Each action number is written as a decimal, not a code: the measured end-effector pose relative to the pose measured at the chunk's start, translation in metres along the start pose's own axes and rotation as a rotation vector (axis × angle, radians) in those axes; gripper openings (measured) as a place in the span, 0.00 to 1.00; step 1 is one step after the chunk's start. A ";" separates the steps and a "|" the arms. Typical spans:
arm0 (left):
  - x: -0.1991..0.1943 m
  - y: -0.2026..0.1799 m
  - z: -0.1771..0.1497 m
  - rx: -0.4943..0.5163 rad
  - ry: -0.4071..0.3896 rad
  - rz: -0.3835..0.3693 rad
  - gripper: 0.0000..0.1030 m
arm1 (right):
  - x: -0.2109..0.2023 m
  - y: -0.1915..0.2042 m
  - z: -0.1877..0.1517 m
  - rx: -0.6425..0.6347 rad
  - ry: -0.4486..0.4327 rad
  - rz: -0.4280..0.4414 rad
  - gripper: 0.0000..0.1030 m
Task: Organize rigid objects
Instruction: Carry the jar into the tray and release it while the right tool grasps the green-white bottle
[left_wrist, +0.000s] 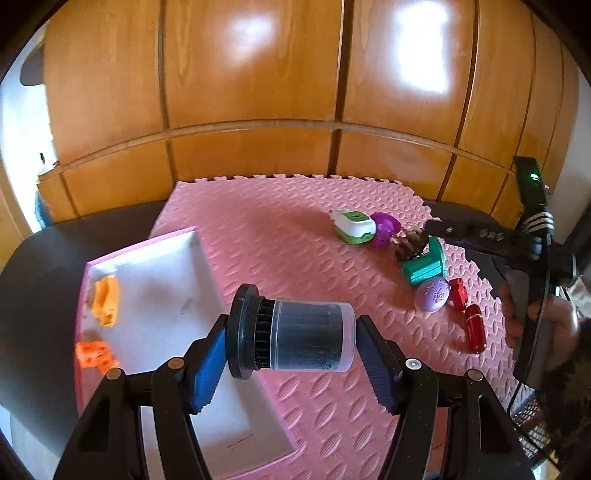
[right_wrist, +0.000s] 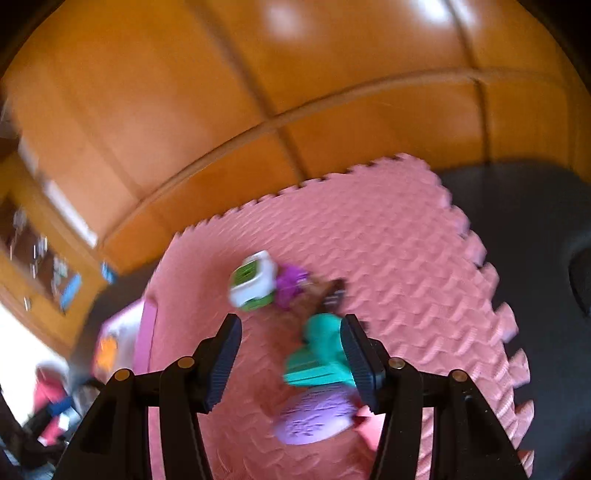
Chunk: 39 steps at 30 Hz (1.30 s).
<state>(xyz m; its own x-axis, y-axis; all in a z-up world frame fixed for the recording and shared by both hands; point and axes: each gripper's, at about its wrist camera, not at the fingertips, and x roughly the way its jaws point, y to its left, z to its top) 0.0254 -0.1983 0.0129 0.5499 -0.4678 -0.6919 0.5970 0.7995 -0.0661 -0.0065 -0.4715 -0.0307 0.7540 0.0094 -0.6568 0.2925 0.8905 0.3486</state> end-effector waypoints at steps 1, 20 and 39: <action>-0.004 0.004 -0.003 -0.005 -0.005 0.001 0.65 | 0.006 0.015 0.001 -0.055 0.017 -0.001 0.55; -0.018 0.073 -0.026 -0.187 -0.009 -0.007 0.66 | 0.157 0.075 0.059 -0.442 0.359 -0.268 0.54; -0.042 0.137 -0.041 -0.353 -0.036 0.066 0.65 | 0.074 0.120 -0.046 -0.531 0.302 -0.040 0.41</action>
<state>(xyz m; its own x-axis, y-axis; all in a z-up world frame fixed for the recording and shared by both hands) 0.0604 -0.0536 0.0028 0.6046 -0.4185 -0.6777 0.3245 0.9065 -0.2702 0.0573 -0.3434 -0.0683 0.5256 0.0308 -0.8502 -0.0751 0.9971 -0.0103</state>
